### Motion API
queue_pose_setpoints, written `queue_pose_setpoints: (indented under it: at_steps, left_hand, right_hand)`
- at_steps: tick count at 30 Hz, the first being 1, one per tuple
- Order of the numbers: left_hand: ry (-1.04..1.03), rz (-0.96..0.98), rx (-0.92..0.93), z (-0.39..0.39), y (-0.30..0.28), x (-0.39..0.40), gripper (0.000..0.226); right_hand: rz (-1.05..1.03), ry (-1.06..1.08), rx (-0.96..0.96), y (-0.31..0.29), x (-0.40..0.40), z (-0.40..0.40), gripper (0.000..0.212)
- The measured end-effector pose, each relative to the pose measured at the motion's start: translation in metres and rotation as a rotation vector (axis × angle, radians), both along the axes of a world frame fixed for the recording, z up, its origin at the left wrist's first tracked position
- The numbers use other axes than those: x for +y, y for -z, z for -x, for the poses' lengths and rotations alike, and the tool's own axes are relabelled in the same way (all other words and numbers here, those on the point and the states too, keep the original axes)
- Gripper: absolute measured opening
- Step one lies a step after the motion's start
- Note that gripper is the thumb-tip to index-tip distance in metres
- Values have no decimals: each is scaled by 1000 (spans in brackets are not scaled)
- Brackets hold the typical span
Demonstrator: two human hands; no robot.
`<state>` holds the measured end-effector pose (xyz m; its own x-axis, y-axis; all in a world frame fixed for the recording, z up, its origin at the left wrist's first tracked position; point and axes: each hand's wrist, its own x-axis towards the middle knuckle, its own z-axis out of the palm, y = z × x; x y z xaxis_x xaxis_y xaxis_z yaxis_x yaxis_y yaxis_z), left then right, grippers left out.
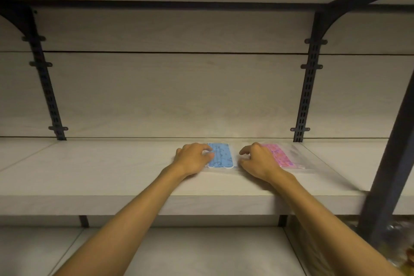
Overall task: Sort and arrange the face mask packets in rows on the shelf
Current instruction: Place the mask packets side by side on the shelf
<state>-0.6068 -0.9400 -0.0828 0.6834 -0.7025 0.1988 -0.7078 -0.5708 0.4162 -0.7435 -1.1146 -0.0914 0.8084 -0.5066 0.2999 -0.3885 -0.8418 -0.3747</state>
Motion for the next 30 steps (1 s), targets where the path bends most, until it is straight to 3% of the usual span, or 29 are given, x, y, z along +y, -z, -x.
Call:
queue_pose_setpoints:
  at_steps: [4,9,18,30]
  left_hand:
    - [5,68,-155,2,-9,24,34]
    - [-12,79,-313,3,-17,72,34]
    - [-49,141,-267,-10,-20,198,30]
    - [-48,182,-272,-26,-19,439,30]
  right_hand:
    - [169,-15,-7,-7,17,2,40]
    - [133,-144,-84,-14,65,-6,33]
    - [70,-341,-167,-23,206,-39,31]
    - [74,-433,-259,-30,448,-80,26]
